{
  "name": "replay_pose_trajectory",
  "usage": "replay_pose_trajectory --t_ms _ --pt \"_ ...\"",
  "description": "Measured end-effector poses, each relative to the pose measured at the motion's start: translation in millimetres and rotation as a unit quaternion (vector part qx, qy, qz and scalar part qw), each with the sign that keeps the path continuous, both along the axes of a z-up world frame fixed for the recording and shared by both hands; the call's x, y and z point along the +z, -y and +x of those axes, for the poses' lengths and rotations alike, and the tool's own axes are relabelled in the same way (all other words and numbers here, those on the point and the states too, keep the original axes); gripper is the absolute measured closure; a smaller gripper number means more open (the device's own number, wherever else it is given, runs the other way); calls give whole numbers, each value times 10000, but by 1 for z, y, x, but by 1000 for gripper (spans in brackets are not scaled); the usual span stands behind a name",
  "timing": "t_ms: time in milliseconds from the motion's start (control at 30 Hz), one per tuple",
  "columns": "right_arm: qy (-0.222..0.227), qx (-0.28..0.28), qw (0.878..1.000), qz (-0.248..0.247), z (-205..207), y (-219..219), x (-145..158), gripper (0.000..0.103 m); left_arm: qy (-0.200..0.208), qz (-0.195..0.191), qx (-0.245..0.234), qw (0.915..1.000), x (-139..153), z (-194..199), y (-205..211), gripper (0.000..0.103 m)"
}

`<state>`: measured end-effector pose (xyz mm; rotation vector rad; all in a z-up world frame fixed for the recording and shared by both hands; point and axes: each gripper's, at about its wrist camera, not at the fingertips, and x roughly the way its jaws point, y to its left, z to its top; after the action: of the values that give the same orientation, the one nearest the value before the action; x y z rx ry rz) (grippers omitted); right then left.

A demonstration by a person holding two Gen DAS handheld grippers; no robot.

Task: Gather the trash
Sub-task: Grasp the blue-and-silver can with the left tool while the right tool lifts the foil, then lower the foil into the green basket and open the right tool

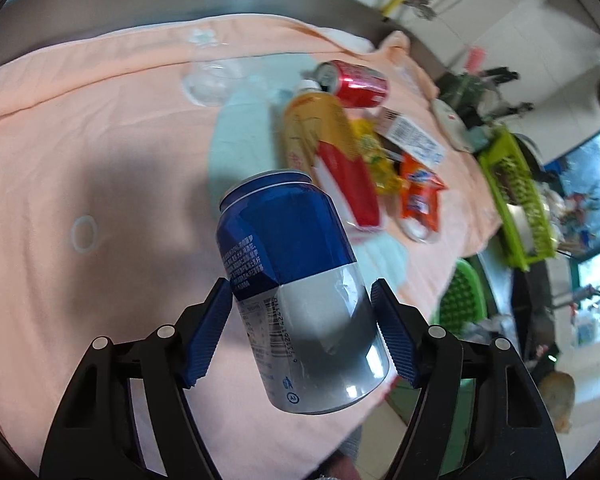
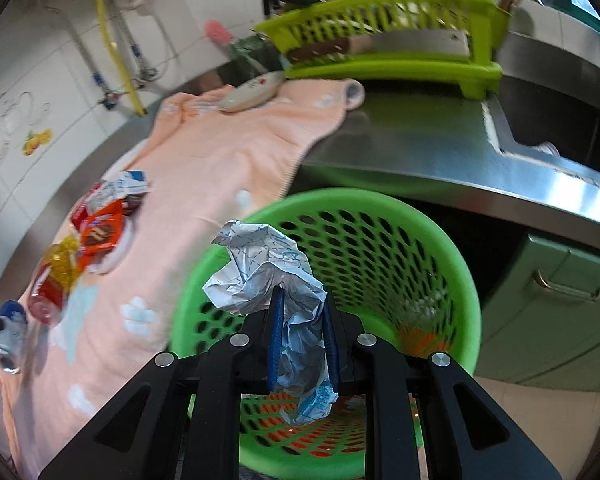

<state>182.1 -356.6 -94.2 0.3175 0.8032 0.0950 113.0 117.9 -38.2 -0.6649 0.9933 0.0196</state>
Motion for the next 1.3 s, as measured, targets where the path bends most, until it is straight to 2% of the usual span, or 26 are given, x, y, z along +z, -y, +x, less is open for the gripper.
replay_pose_trajectory --t_ms 167,267,433,533,700,800,867,933,1133,1300 --pt "-257 -86 9996 38 11 5 -19 84 220 -23 -321 9992 8 -2 17 38" --pt "-356 -161 9992 21 16 7 -29 84 167 -14 -377 9991 3 2 18 46" --pt "-413 -158 9990 102 17 8 -36 84 -52 132 -432 9990 -11 5 16 47" --pt "-398 -102 9991 74 16 4 -34 82 -98 303 -458 9984 -14 6 18 47" --pt "-383 -38 9993 -14 16 0 -31 81 -176 331 -384 9986 -18 11 19 47" --pt "-449 -34 9990 22 15 0 -35 78 -224 385 -312 9985 -21 16 18 43" --pt "-475 -32 9989 20 15 -1 -37 74 -236 437 -298 9983 -22 20 18 34" --pt "-478 -69 9988 7 14 0 -38 65 -263 429 -302 9983 -24 23 18 34" --pt "-456 -55 9989 13 11 -1 -37 56 -421 293 -138 9986 -37 32 12 32" --pt "-429 -32 9991 2 8 -3 -36 54 -312 344 -97 9989 -36 31 13 36"
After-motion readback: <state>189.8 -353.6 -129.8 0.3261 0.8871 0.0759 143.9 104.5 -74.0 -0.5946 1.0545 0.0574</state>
